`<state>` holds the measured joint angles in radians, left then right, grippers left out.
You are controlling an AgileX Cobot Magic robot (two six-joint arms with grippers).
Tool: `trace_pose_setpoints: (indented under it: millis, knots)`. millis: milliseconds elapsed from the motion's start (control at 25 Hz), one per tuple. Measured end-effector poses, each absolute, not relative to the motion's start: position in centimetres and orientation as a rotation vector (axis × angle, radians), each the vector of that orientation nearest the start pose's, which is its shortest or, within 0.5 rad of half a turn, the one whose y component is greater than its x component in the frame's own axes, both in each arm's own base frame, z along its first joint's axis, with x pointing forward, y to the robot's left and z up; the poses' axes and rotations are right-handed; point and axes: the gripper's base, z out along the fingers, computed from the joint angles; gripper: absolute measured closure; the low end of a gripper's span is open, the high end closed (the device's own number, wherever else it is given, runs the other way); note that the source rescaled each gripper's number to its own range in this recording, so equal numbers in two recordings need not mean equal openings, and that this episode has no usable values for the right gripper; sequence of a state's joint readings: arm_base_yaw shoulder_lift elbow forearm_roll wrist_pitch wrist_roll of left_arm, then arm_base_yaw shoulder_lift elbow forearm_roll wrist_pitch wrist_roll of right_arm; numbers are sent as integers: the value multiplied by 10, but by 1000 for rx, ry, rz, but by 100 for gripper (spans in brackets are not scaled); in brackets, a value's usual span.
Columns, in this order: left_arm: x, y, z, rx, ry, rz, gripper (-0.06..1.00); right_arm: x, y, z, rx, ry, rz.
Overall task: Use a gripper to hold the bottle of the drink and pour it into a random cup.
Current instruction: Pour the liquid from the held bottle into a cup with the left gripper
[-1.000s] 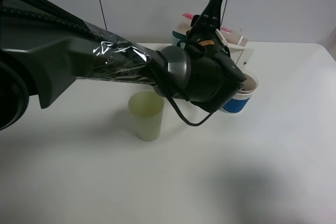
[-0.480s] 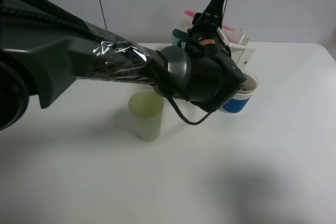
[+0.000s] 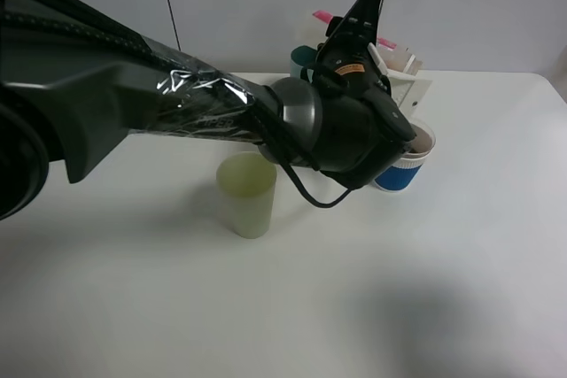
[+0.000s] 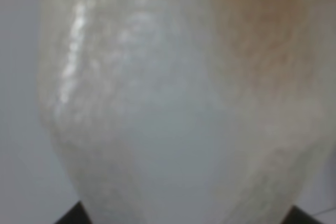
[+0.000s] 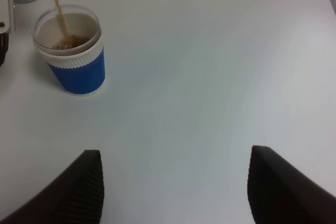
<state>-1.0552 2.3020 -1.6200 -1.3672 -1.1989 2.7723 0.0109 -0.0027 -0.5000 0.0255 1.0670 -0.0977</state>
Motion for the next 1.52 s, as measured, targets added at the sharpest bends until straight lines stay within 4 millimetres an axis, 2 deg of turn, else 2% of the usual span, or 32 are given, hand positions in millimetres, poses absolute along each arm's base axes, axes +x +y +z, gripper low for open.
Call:
trace_pose_setpoints:
  millis: [1520]
  knots:
    - [305, -373, 183, 1388, 1167, 1447, 94, -6, 2, 277, -112, 2045, -24]
